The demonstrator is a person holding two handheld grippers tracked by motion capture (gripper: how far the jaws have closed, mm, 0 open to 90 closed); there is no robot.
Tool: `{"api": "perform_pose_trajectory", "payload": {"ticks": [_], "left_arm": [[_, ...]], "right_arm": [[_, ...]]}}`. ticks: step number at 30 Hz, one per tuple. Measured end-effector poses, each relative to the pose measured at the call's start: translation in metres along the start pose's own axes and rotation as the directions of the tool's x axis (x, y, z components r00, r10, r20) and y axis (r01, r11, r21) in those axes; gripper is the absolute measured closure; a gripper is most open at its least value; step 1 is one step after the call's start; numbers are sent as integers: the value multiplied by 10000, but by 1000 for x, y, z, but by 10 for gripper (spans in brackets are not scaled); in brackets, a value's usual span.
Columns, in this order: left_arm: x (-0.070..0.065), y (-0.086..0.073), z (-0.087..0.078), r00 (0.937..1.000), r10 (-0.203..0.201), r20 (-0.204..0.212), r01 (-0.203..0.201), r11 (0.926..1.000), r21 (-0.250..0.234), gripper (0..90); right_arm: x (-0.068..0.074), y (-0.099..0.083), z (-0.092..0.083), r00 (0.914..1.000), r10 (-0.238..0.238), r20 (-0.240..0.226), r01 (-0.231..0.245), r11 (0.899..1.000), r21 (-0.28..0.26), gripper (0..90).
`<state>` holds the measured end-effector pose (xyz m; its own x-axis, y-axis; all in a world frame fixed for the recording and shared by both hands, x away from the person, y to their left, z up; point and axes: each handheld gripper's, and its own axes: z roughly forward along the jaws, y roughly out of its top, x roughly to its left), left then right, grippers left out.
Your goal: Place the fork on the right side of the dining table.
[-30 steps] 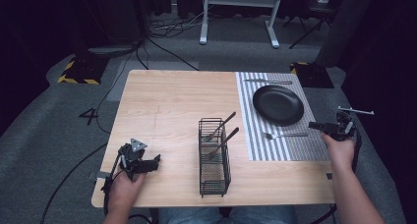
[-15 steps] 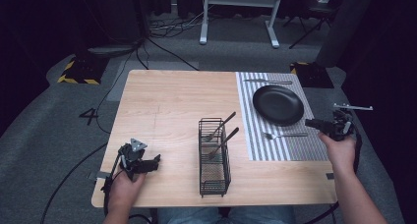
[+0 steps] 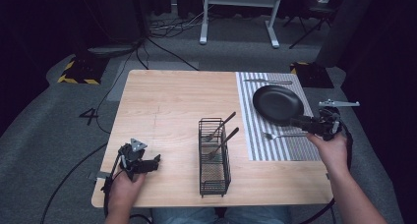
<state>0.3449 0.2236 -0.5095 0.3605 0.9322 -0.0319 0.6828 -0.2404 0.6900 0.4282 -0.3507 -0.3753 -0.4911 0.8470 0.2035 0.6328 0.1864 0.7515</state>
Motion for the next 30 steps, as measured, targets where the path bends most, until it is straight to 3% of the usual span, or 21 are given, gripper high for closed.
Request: {"api": "perform_pose_trajectory", "payload": {"ticks": [5,10,18,26,29,30], "left_arm": [[0,0,0,10000,-3,-1,3,10000,0,148],[0,0,0,10000,-1,-8,1,10000,4,147],[0,0,0,10000,-7,-32,7,10000,5,146],[0,0,0,10000,-12,-40,12,10000,7,145],[0,0,0,10000,-4,-39,4,10000,7,144],[0,0,0,10000,-12,-38,12,10000,6,145]], "right_arm": [[18,4,-2,9977,-424,-538,427,9991,43,427],[37,5,-3,9891,-1065,-1017,1083,9940,125,368],[50,-2,-2,9778,-1566,-1391,1601,9870,142,359],[58,-10,-1,9691,-1784,-1705,1804,9836,-38,350],[62,-18,1,9619,-2063,-1794,2061,9783,-199,326],[65,-27,2,9553,-2352,-1790,2321,9719,-387,326]]}}
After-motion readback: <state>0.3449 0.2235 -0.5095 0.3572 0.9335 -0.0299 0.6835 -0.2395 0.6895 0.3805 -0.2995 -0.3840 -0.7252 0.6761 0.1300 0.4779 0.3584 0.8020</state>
